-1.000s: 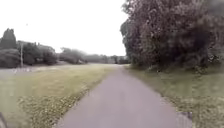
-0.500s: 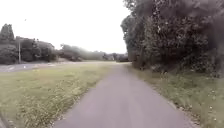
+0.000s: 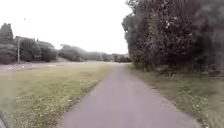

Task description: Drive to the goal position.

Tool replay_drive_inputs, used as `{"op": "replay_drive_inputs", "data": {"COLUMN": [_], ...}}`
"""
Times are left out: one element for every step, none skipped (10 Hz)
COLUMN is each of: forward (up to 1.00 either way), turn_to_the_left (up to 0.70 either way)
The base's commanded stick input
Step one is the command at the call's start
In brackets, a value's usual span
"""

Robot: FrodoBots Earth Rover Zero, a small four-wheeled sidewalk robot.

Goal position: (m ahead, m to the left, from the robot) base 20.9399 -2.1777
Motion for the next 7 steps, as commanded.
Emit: {"op": "replay_drive_inputs", "data": {"forward": [1.0,1.0,1.0,1.0,1.0,1.0,1.0], "turn_to_the_left": [0.0,0.0,0.0,0.0,0.0,0.0,0.0]}}
